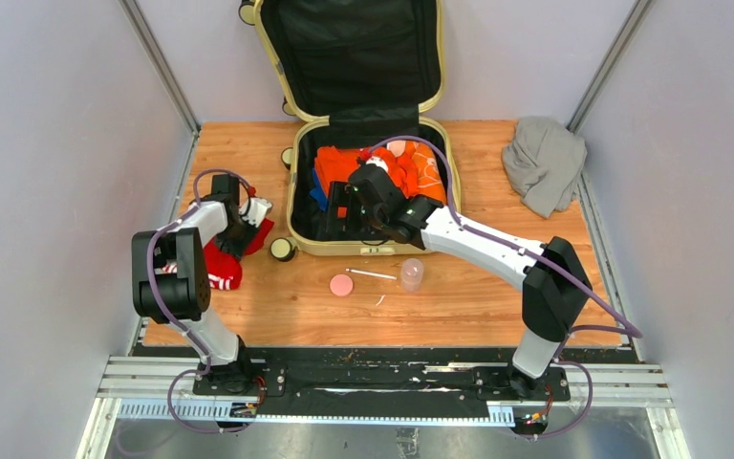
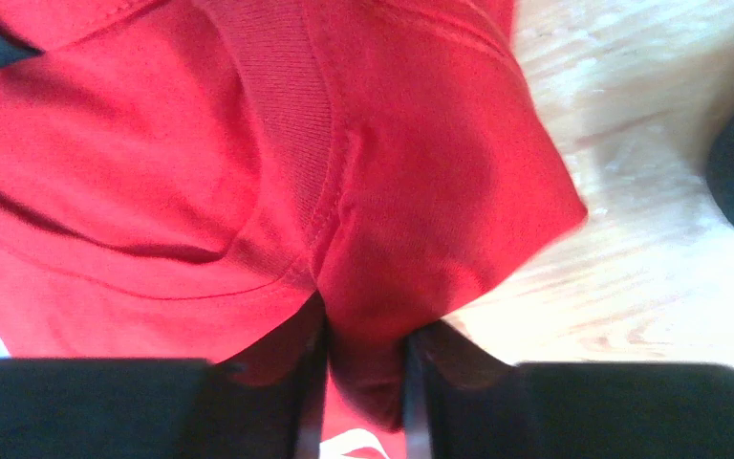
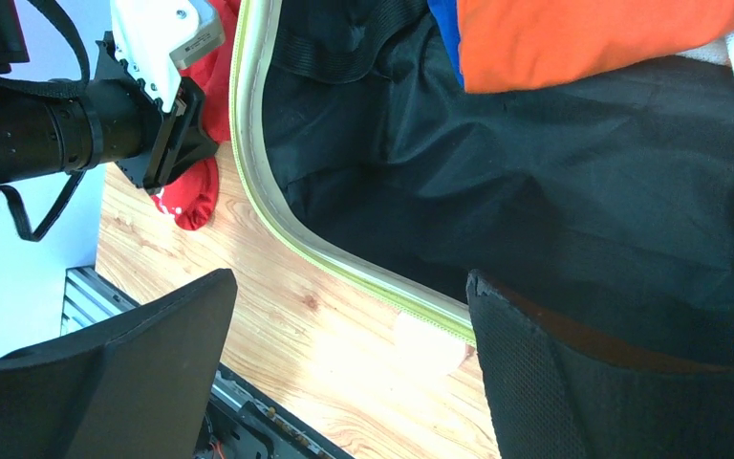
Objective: Pack the luggage
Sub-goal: Pick up the clothes from the corner of the board.
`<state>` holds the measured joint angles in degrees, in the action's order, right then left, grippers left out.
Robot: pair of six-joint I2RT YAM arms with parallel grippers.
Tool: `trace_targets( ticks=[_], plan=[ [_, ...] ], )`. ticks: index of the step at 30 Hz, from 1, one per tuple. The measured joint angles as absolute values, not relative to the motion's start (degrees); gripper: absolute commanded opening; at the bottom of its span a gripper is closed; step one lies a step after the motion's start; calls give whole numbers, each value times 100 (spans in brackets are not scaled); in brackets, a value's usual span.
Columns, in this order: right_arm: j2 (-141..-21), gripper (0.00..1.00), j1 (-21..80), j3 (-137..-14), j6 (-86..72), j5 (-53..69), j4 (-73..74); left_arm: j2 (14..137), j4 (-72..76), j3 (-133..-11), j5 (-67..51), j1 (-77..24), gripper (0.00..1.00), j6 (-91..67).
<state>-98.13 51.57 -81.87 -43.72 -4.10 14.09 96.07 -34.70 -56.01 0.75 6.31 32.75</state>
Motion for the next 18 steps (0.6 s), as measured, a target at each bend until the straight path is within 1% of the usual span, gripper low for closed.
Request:
trace_targets(
  ticks=[1, 2, 6, 9, 14, 18],
  plan=[
    [-9813, 93, 5151, -8187, -4397, -408, 1409, 9605, -3433, -5586, 137, 628, 6, 3286],
    [-9813, 93, 5135, -8187, -4414, -408, 1409, 9605, -3363, -5559, 235, 628, 0, 3371],
    [-9815, 95, 5107, -8187, -4646, -338, 1398, 9572, -3439, -5570, 233, 631, 0, 3441],
    [-9830, 96, 5103, -8187, -5017, -99, 1304, 9548, -3726, -5653, 3, 709, 0, 3452],
    [-10036, 96, 5105, -8204, -5758, 502, 978, 9255, -4801, -5951, -880, 875, 0, 3321],
    [-10433, 96, 5151, -8499, -6165, 858, 878, 8720, -5502, -6525, -1743, 888, 0, 3035]
  ],
)
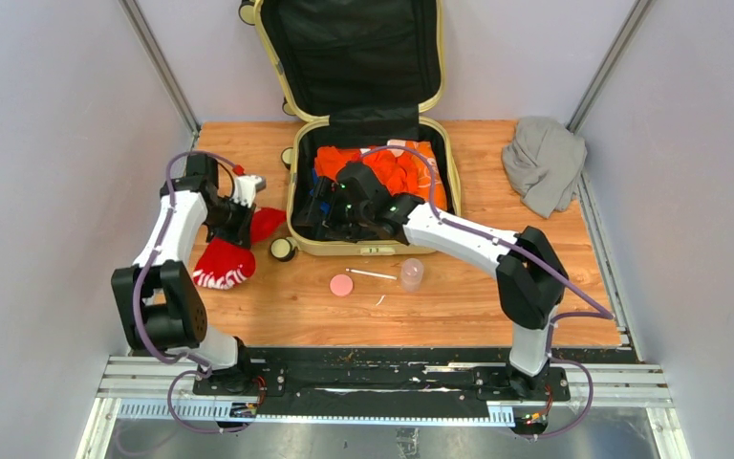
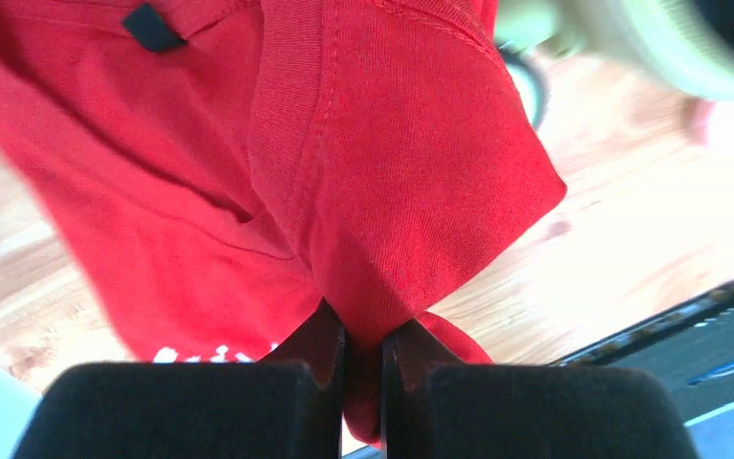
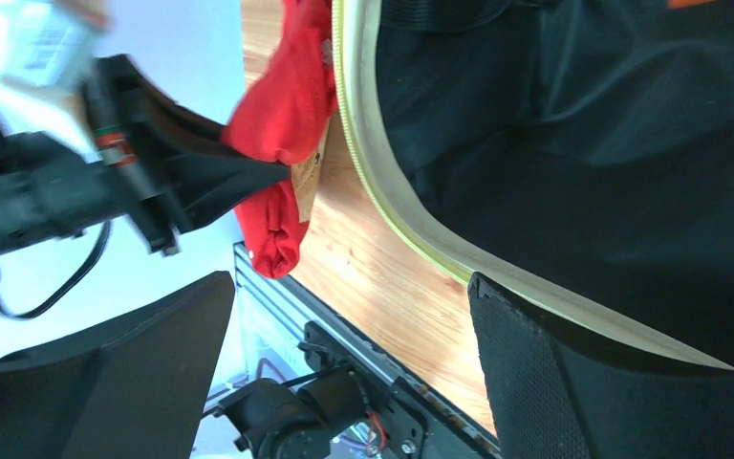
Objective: Pack the luggage
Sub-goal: Pick up the clothes from the corner of the board.
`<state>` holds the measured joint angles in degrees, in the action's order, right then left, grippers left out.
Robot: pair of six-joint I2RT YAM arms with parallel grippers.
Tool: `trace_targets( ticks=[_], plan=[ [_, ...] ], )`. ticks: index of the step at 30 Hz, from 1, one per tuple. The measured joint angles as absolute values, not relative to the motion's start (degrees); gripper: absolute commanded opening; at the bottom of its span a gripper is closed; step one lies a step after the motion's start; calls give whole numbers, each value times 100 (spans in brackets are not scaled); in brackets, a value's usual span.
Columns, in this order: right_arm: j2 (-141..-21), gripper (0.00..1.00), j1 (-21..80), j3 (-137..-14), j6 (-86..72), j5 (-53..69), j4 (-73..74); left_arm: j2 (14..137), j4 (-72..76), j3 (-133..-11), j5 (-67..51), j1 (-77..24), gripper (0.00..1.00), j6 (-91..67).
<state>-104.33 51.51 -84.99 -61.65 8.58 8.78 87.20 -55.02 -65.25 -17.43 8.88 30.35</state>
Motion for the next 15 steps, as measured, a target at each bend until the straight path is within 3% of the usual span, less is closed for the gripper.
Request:
trace_targets(
  ticks=[15],
  plan=[
    [-11570, 95, 5430, -9727, -7081, 1374, 521, 8302, -6034, -6947, -3063, 888, 0, 2434]
  ],
)
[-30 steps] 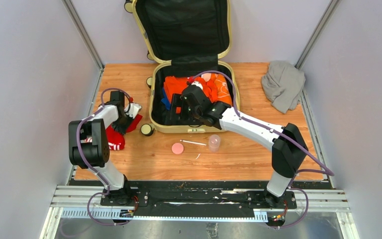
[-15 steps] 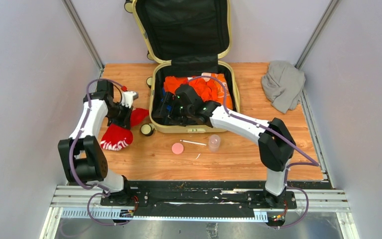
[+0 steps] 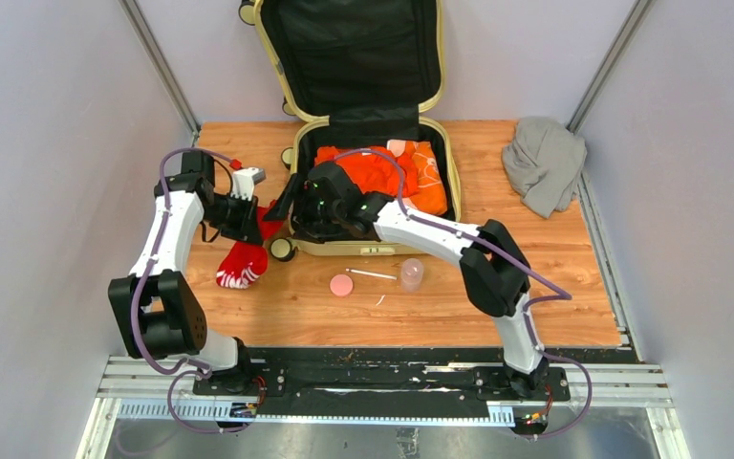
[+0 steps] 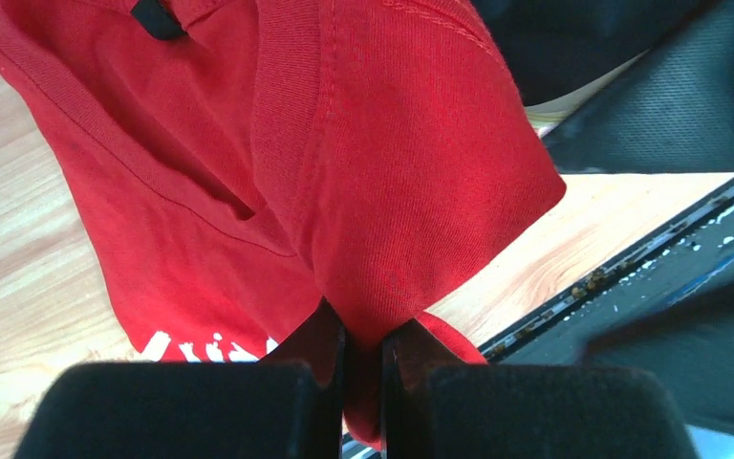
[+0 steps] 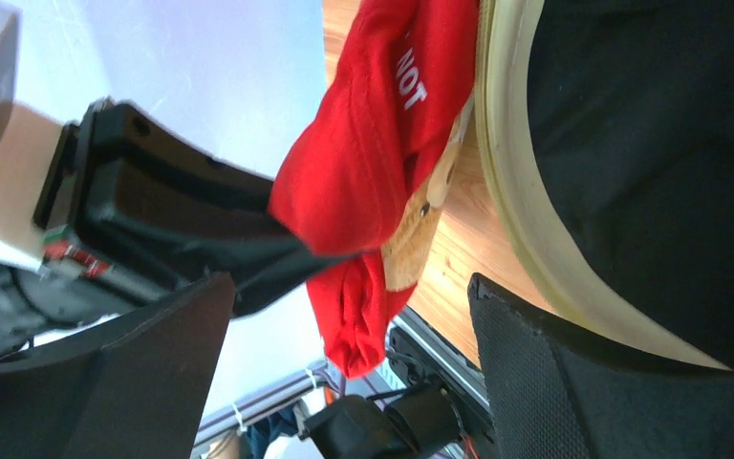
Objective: Pack the luggage
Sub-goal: Pick up the clothes from the corner of the board, then place the clothes in the luggage.
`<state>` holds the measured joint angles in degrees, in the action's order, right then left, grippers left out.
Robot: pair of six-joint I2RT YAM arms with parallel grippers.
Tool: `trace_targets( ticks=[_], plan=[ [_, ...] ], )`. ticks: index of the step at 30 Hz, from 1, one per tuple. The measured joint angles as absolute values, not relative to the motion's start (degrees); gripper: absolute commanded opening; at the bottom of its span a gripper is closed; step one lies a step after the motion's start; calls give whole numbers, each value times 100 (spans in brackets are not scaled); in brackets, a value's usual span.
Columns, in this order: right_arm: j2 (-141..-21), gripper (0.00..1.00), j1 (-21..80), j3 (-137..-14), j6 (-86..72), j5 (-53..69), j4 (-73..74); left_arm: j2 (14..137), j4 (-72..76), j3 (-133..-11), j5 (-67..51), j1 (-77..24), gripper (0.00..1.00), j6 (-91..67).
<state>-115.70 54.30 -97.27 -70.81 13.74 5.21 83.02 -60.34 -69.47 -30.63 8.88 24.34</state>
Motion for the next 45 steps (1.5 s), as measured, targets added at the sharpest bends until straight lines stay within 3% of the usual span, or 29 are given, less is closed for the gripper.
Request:
trace_targets(
  ticks=[13, 20, 23, 26, 28, 29, 34, 39, 45],
  plan=[
    [-12556, 88, 5428, -10700, -7762, 1452, 283, 8187, -6141, -6886, -3363, 888, 0, 2353],
    [-12855, 70, 5426, -10943, -7957, 1437, 257, 8125, -6169, -6790, -3487, 893, 0, 2353],
    [-12927, 47, 5426, -10949, -8003, 1435, 263, 8125, -6178, -6761, -3605, 893, 16, 2353],
    [-12995, 17, 5426, -11052, -7955, 1411, 364, 8123, -6173, -6748, -3741, 893, 45, 2366],
    [-13006, 6, 5426, -11131, -7824, 1350, 530, 8099, -6182, -6735, -3815, 891, 66, 2359],
    [-13006, 2, 5426, -11185, -7723, 1319, 650, 8071, -6191, -6731, -3844, 891, 72, 2349],
    [-13006, 0, 5387, -11592, -6899, 1081, 1339, 7822, -6287, -6777, -3795, 921, 98, 2421],
    [-13054, 0, 5192, -12289, -5828, 1109, 1975, 7695, -6357, -7247, -3524, 1234, 100, 2467],
    [-13627, 0, 4497, -13946, -4563, 1890, 2604, 7677, -6311, -7738, -3151, 1376, 100, 2438]
  ],
)
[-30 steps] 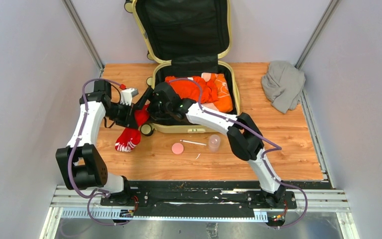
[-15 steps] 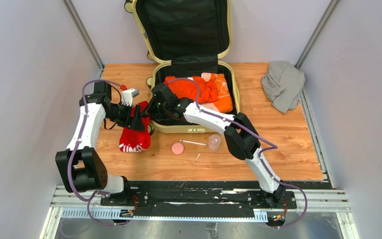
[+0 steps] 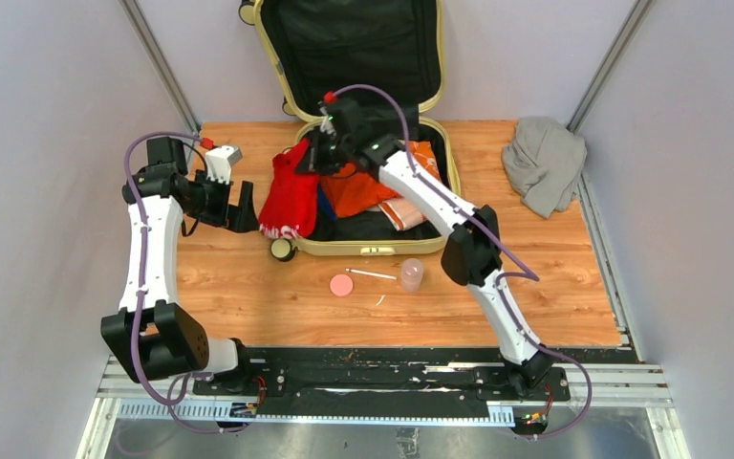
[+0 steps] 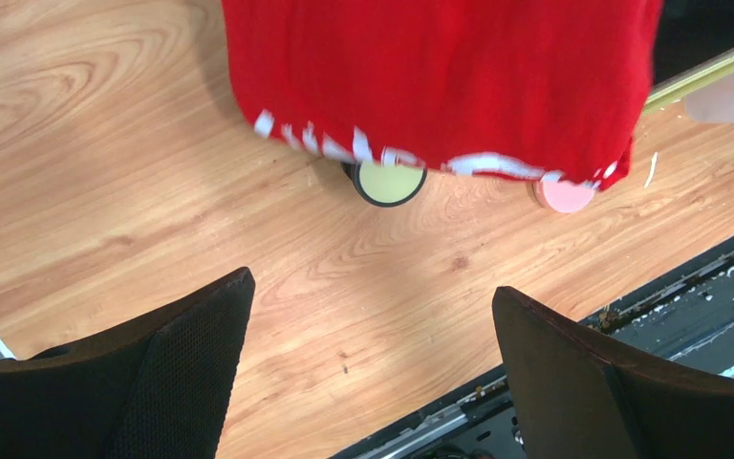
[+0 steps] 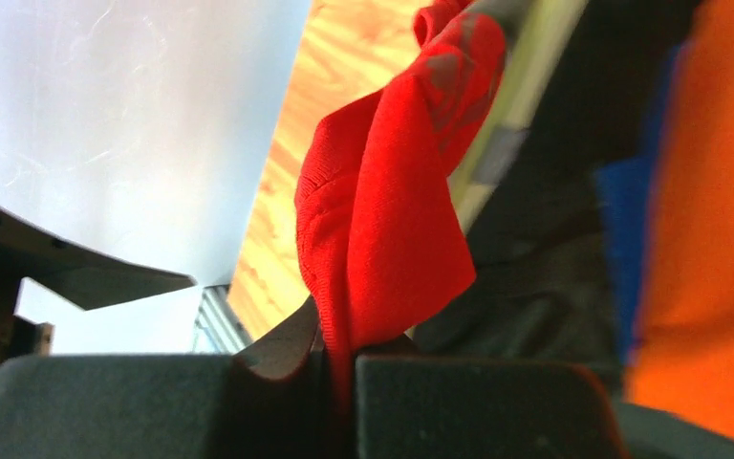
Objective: Pack the luggage
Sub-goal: Place the clothes in the luggage.
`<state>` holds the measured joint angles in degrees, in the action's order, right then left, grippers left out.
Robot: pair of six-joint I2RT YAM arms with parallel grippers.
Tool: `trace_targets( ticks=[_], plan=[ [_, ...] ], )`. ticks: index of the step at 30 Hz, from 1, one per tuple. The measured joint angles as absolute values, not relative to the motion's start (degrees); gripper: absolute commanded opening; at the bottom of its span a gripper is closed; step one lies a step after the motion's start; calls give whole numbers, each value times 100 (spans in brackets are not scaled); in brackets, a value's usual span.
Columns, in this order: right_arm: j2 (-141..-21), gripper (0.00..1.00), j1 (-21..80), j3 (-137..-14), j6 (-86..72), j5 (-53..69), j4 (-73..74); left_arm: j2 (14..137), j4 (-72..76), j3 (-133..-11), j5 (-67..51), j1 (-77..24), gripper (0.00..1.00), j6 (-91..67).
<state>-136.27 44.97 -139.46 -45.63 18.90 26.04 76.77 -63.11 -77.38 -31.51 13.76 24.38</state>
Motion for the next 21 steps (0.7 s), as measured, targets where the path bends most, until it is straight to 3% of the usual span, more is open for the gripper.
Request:
trace_targets(
  ticks=[11, 21],
  plan=[
    [-13699, 0, 2759, -14000, -2493, 2508, 3518, 7675, -6318, -7745, -3020, 1376, 99, 2377],
    [-14204, 0, 2069, -14226, -1835, 2867, 3822, 7675, -6318, -7640, -2954, 1376, 98, 2425]
  ],
)
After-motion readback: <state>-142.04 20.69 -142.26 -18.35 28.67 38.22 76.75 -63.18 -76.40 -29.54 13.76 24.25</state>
